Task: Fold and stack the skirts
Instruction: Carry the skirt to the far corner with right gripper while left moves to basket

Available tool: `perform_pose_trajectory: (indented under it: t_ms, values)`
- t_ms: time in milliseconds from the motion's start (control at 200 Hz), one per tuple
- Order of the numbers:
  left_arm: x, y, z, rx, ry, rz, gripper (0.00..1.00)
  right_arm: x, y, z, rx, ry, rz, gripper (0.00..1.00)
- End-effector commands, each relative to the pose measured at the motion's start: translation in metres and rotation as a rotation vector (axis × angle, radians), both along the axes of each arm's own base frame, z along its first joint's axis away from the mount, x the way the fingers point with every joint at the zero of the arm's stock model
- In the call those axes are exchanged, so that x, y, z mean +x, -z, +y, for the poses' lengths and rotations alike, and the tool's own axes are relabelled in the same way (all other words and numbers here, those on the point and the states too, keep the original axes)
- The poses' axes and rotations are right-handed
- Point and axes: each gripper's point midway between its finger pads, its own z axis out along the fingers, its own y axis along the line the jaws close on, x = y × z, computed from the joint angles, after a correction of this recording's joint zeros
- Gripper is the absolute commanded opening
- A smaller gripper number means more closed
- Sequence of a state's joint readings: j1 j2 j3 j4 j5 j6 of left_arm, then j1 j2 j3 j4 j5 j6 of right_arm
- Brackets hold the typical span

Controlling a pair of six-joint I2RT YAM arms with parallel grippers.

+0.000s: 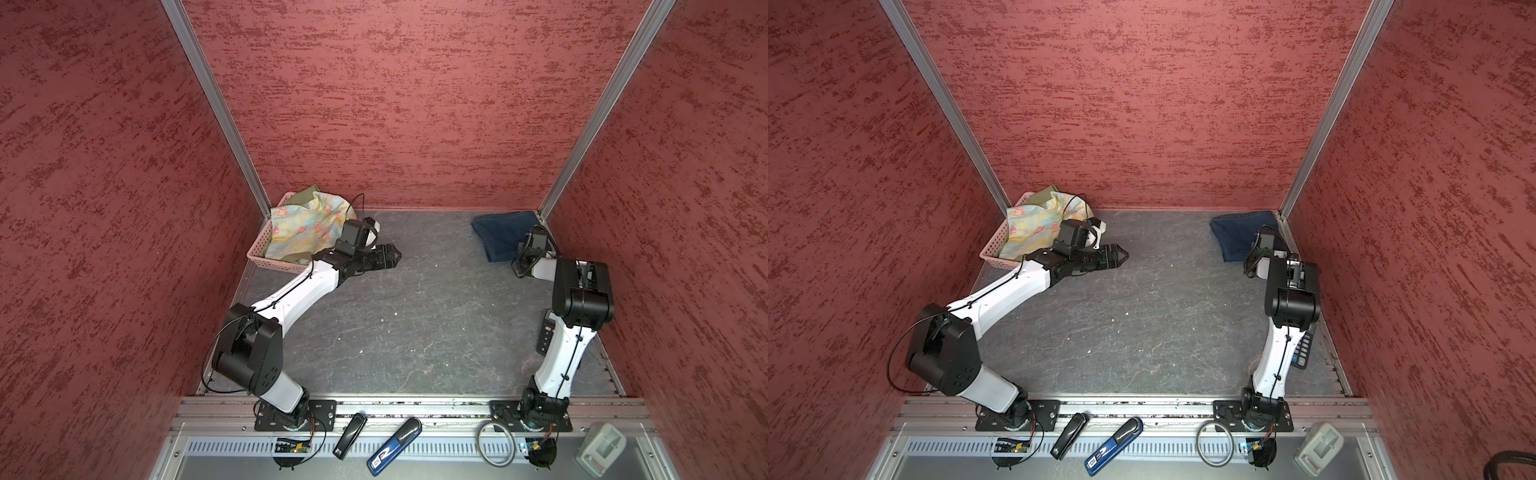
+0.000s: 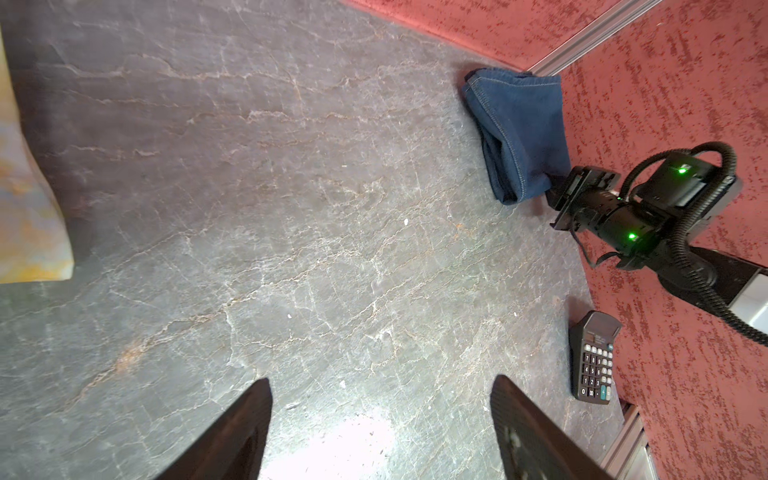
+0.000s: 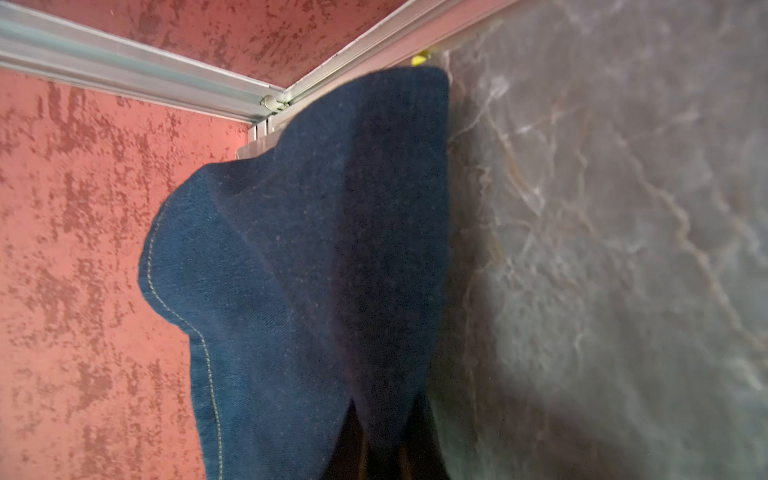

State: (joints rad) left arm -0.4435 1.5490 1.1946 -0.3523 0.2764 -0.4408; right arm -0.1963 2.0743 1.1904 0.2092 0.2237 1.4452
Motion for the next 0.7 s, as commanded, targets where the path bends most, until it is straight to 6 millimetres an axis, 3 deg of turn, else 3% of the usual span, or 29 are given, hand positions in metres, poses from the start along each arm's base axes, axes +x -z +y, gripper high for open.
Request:
perform_pose_trajectory:
  t_ms: [0,110,270,376,456,541,696]
  values:
    - [-0.004,-0.009,0.006,0.011,-0.016,-0.010,0.83,0.004,0.001,-0.003,0.083,0.135,-0.052,0.00]
    - [-0.006,-0.016,0.014,0.018,-0.030,-0.017,0.83,0.015,0.001,0.004,0.091,0.119,-0.020,0.00]
    - [-0.005,-0.030,0.037,0.026,-0.074,-0.039,0.90,0.020,-0.014,0.009,0.049,0.051,-0.045,0.48]
    - [0.000,-0.039,0.058,0.036,-0.120,-0.014,0.99,0.007,-0.032,0.010,-0.016,0.001,-0.016,0.78]
    - [0.005,-0.045,0.073,0.069,-0.159,-0.006,1.00,-0.004,-0.043,0.011,-0.075,-0.051,0.036,0.92]
    - [0.010,-0.045,0.090,0.109,-0.211,0.009,1.00,-0.014,-0.051,0.016,-0.135,-0.125,0.085,0.98]
    - [0.014,-0.036,0.113,0.109,-0.306,0.063,0.99,-0.034,-0.055,0.026,-0.246,-0.272,0.197,0.99]
